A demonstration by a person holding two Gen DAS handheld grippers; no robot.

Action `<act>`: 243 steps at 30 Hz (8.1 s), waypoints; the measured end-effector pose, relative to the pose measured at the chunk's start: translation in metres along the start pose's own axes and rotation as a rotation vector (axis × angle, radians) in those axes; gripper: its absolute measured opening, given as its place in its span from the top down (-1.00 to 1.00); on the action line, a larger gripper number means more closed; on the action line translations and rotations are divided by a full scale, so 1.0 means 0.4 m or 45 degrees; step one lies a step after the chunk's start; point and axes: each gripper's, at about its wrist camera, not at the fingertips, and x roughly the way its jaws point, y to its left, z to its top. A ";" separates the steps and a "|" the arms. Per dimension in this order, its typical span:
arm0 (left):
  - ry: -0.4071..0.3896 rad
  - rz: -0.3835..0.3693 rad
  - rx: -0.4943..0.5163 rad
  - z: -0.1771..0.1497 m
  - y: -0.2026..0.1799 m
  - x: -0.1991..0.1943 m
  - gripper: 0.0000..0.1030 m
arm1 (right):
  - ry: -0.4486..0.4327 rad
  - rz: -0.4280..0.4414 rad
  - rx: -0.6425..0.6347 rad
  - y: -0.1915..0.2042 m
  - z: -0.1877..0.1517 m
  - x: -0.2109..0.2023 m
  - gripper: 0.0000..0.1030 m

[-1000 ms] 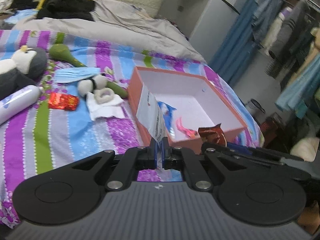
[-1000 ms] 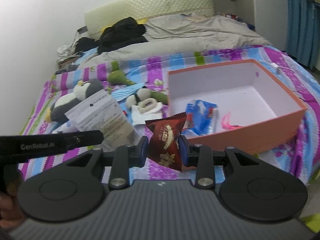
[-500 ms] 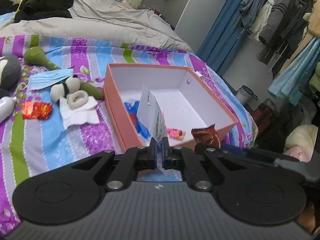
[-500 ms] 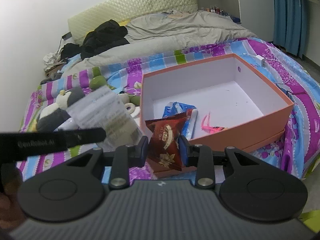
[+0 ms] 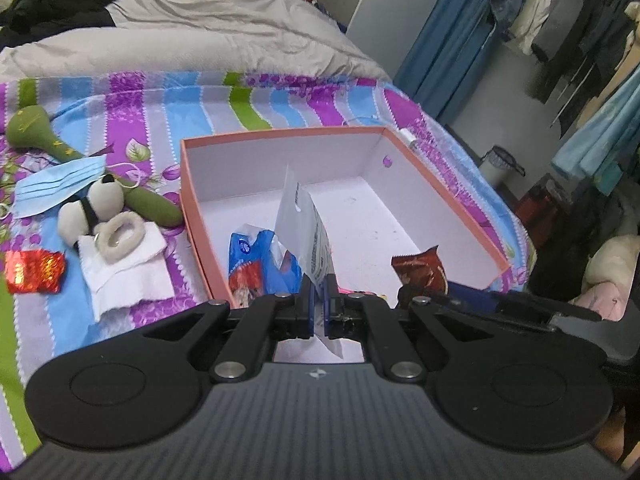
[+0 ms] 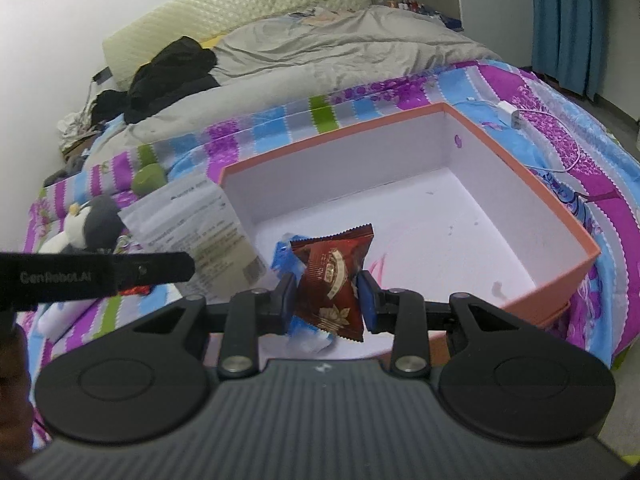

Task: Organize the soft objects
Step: 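Lower both packets into the box and open both grippers, then lift both grippers out of the box and back toward the pile, then grasp the red candy packet with the left gripper while the right gripper grasps the white hair tie, then carry the red candy packet and white hair tie with both grippers over the box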

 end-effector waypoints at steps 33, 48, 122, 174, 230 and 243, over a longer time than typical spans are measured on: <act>0.029 -0.020 0.059 0.045 -0.014 0.054 0.18 | -0.001 0.006 0.044 -0.021 0.010 -0.021 0.00; -0.089 -0.027 0.077 -0.059 -0.044 -0.158 0.18 | -0.089 0.038 -0.002 0.062 -0.050 -0.172 0.00; -0.190 0.357 -0.390 -0.331 0.469 -0.401 0.10 | 0.106 0.293 -0.324 0.484 -0.164 0.011 0.01; -0.102 0.439 -0.138 -0.132 0.713 0.208 0.32 | 0.255 0.212 -0.351 0.514 -0.046 0.595 0.78; -0.185 0.328 -0.341 -0.286 0.390 -0.345 0.32 | 0.095 0.316 -0.351 0.468 -0.156 -0.018 0.78; -0.174 0.319 -0.238 -0.294 0.294 -0.418 0.32 | 0.010 0.329 -0.320 0.437 -0.140 -0.145 0.78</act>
